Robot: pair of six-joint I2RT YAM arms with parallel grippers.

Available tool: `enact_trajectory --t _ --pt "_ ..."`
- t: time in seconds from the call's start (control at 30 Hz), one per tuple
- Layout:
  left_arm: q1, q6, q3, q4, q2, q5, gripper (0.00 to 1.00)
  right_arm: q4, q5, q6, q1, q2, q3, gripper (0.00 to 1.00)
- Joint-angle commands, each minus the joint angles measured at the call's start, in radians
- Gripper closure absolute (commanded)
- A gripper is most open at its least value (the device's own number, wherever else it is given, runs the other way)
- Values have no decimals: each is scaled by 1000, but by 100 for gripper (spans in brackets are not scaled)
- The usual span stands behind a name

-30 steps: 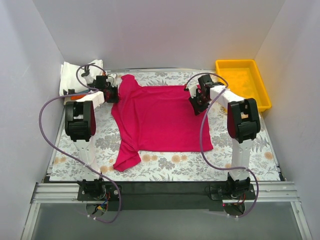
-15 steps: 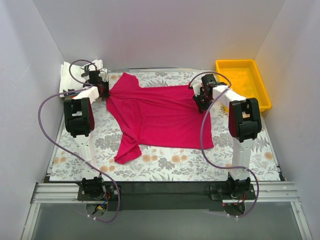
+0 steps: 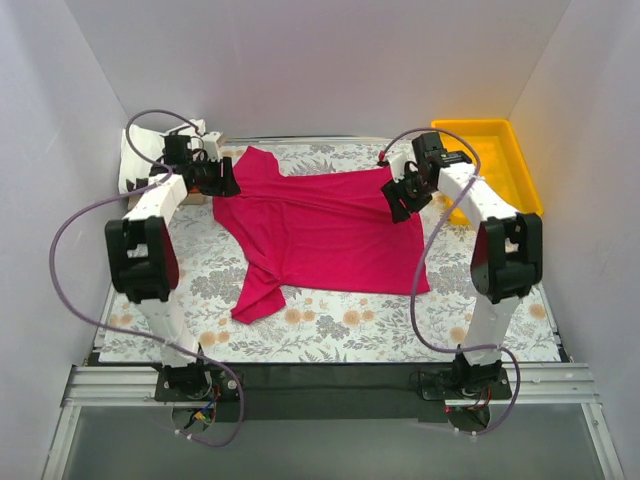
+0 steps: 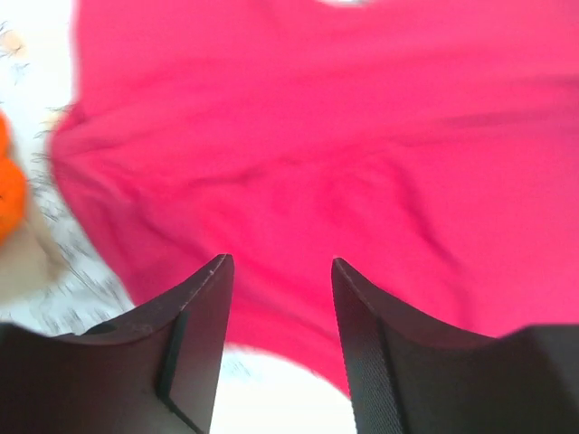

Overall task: Fold and stack the t-shirts
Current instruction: Flatten the tshirt out

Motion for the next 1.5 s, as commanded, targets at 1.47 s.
enact_trajectory --t 1.47 --pt "-601 -6 -474 -252 -382 -592 58 -10 53 -1 35 -151 -513 64"
